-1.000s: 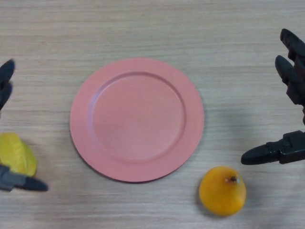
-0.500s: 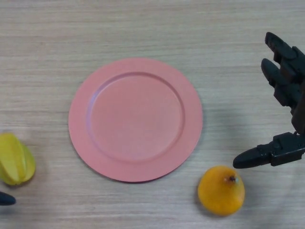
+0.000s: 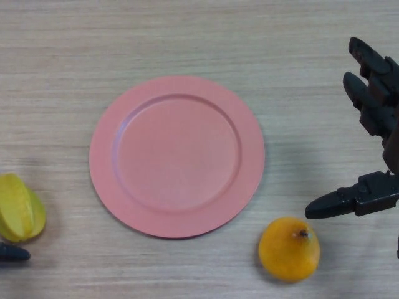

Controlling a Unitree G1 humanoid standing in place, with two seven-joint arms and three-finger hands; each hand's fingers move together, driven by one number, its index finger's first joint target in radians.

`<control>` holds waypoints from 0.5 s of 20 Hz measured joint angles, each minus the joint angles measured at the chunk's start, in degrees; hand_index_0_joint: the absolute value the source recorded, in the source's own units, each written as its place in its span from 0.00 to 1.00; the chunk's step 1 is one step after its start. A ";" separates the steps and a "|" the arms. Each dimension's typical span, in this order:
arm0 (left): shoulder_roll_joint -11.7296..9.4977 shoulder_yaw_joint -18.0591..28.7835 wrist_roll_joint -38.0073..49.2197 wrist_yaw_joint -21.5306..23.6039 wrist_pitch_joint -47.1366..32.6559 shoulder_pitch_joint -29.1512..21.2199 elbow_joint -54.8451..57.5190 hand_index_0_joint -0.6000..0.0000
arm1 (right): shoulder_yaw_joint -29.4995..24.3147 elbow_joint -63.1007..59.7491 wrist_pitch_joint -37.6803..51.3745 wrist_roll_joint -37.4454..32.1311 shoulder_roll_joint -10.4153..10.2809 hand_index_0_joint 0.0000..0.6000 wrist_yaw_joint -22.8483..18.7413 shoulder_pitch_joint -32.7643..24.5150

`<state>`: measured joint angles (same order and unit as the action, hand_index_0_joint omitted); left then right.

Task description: Pick up the yellow starfruit and place it on the plate

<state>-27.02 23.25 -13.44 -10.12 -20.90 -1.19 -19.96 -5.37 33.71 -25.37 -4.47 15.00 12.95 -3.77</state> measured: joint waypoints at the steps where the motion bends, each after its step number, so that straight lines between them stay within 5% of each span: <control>1: 0.00 -0.09 -1.22 0.38 -0.33 -0.12 -0.79 0.75 | 0.00 0.00 0.00 0.01 0.00 0.00 0.00 -0.01; 4: -0.21 -0.38 -1.85 2.13 -1.61 -1.22 -2.70 0.10 | -0.01 0.01 -0.04 0.02 0.00 0.00 -0.01 -0.02; 5: -0.93 -1.64 -2.00 4.07 -3.32 -1.92 -4.94 0.00 | 0.00 0.06 -0.19 0.06 0.00 0.00 -0.01 -0.05; 7: -1.89 -3.83 -4.30 8.63 -7.45 -3.04 -8.44 0.00 | 0.03 0.16 -0.39 0.12 0.00 0.00 -0.03 -0.09; 10: -2.10 -4.52 -4.49 9.29 -9.84 -3.28 -9.54 0.00 | 0.10 0.48 -1.12 0.20 -0.01 0.00 -0.03 -0.33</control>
<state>-29.13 18.73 -17.92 -0.83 -30.74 -4.47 -29.50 -5.27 34.18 -26.49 -4.27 14.99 12.92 -4.10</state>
